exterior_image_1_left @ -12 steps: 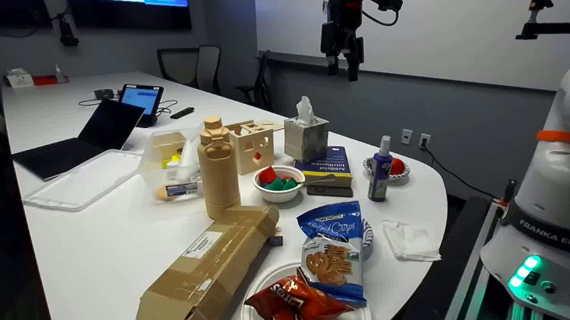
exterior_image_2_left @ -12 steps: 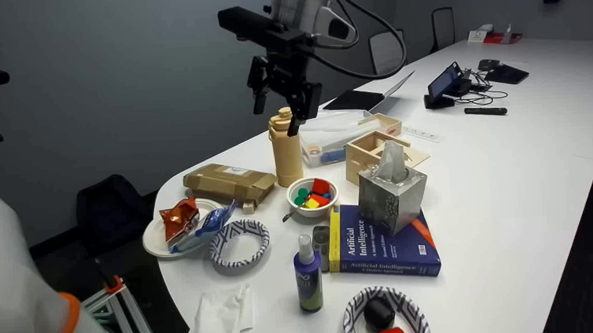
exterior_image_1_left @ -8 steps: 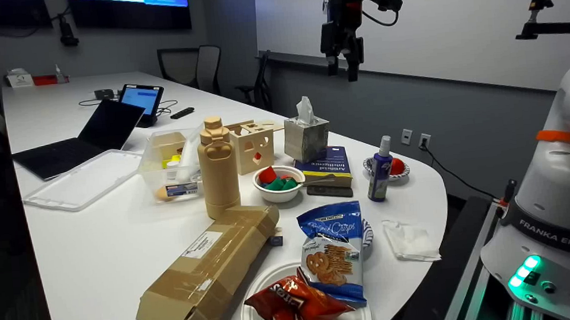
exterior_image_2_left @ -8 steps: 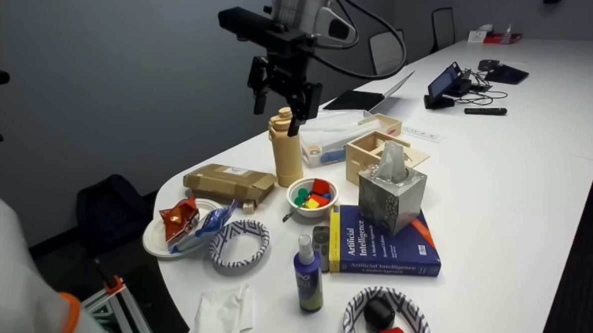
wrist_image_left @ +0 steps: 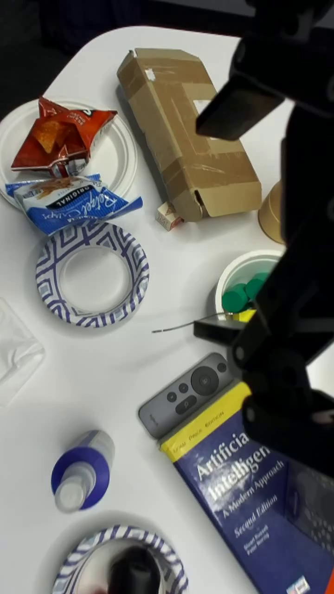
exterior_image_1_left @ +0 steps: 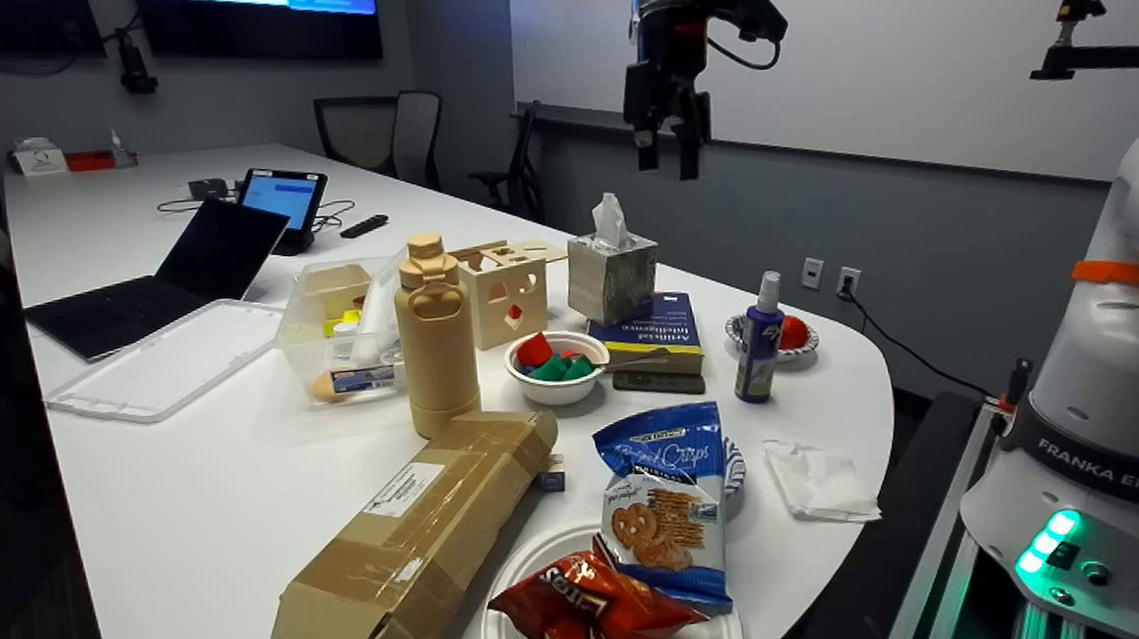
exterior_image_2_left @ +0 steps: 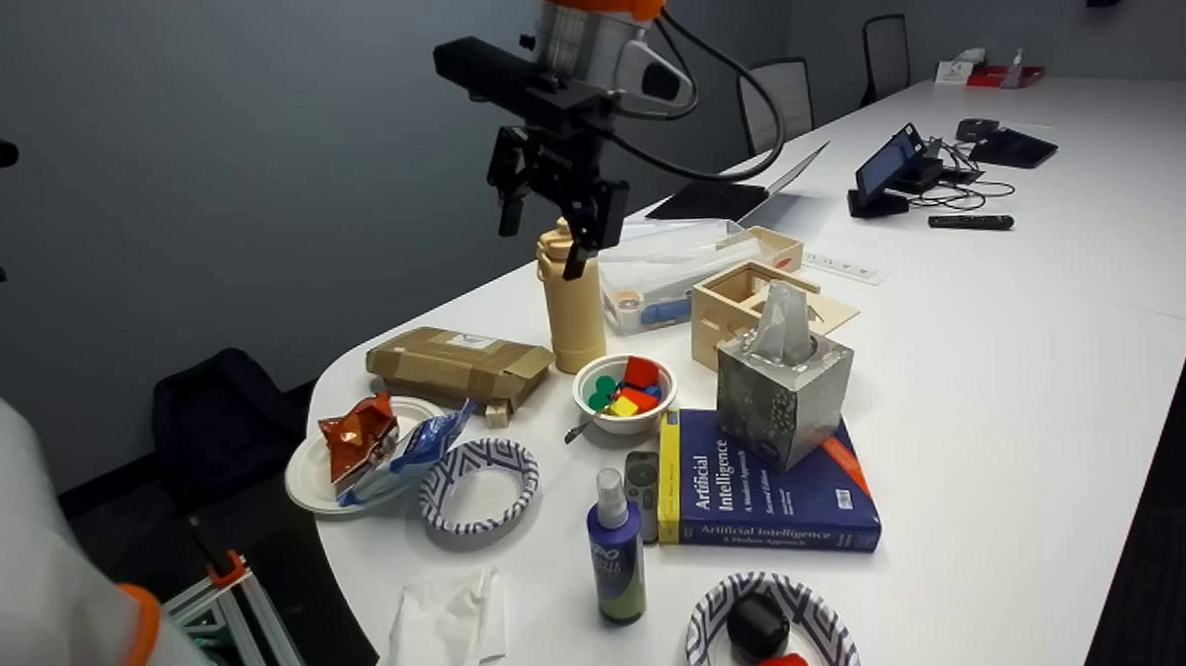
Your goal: Fully open the box
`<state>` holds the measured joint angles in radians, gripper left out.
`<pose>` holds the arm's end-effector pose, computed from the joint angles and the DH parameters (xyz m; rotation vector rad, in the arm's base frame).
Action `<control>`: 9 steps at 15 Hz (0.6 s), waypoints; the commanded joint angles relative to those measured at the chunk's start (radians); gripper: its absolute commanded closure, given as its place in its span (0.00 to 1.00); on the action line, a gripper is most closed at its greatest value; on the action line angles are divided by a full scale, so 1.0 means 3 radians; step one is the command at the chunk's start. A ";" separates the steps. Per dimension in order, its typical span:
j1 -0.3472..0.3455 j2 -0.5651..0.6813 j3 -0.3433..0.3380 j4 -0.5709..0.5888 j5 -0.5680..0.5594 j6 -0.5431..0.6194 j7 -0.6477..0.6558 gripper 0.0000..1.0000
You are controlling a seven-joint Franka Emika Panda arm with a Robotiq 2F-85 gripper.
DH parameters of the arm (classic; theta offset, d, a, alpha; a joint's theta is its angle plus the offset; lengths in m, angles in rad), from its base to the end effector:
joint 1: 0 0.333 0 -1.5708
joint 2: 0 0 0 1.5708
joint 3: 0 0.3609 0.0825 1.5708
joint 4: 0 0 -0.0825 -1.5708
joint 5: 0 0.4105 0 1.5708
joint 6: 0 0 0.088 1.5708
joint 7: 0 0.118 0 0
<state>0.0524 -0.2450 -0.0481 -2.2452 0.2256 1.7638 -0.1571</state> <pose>0.4590 0.0231 0.4743 -2.8774 -0.1358 0.3172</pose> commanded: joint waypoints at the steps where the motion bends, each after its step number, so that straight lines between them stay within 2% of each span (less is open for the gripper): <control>1: 0.0174 0.0226 0.0270 -0.0096 0.0282 0.0292 0.0083 0.00; 5: 0.0364 0.0444 0.0587 -0.0201 0.0462 0.0641 0.0269 0.00; 9: 0.0459 0.0460 0.0739 -0.0478 0.0718 0.1028 0.0520 0.00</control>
<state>0.1766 -0.0846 0.1593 -2.3199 0.3730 1.9945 -0.0419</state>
